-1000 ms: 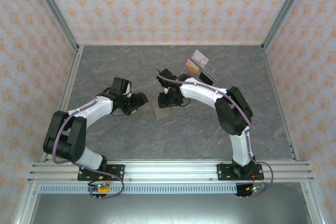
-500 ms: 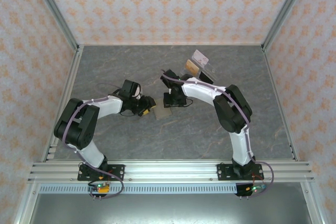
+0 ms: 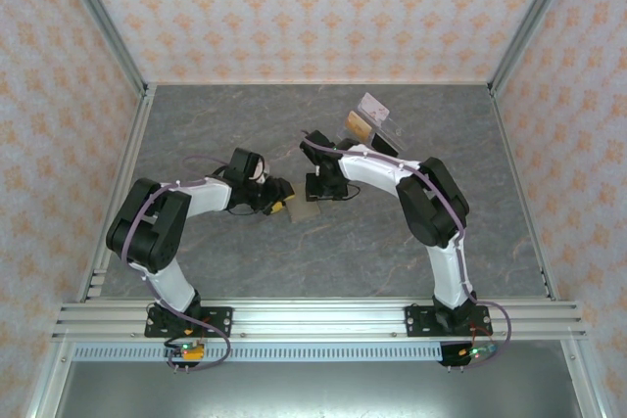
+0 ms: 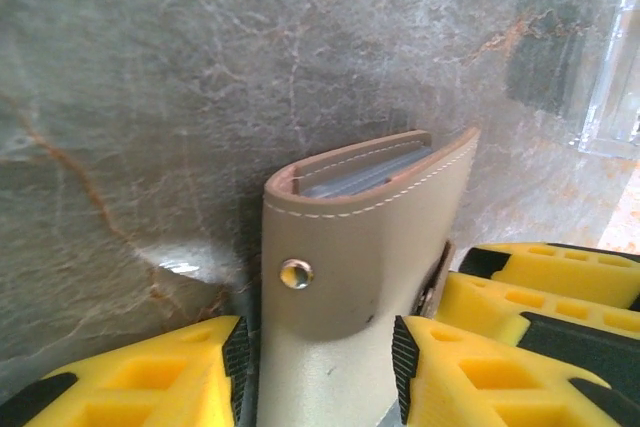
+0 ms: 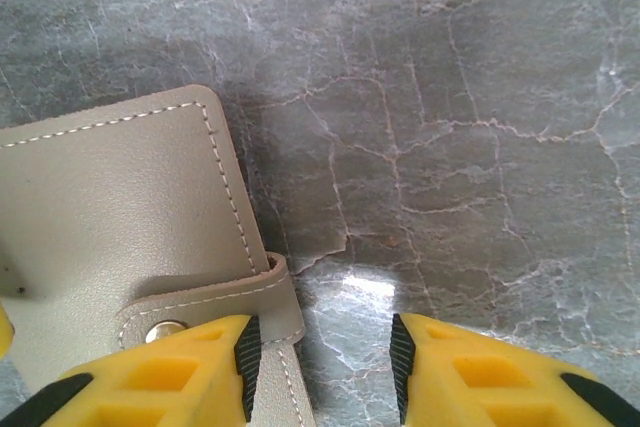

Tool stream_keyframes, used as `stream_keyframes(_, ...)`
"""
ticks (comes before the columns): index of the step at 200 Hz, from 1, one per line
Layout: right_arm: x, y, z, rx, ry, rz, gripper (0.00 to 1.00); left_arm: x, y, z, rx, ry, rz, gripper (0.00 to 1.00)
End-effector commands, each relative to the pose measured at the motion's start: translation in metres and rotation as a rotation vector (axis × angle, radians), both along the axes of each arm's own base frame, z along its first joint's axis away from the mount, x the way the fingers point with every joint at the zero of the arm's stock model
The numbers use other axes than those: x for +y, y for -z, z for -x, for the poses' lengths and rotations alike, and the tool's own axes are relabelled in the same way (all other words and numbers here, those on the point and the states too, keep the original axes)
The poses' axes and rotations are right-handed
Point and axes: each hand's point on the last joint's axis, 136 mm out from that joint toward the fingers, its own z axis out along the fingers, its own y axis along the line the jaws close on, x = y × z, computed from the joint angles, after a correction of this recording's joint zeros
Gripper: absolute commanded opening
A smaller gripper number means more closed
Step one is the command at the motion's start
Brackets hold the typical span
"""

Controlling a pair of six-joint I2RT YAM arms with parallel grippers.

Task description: Take the credit cards out of the card holder

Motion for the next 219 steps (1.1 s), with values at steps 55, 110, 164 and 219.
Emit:
stream_keyframes(55,0.000,0.001,0.000,0.042,0.035,-0.076,0.41,-0.021,-0.031,-0.012,-0.104,0.056,0.102,0.35)
stream_keyframes(110,0.007,-0.040,-0.007,-0.046,0.030,-0.167,0.43,-0.015,-0.031,-0.006,-0.115,0.083,0.045,0.14)
stream_keyframes(164,0.020,-0.048,-0.001,-0.021,0.001,-0.250,0.50,-0.013,-0.029,-0.004,-0.112,0.094,0.023,0.07)
stream_keyframes(219,0.027,-0.026,0.004,0.061,-0.004,-0.248,0.42,-0.015,-0.030,-0.005,-0.116,0.095,0.033,0.03)
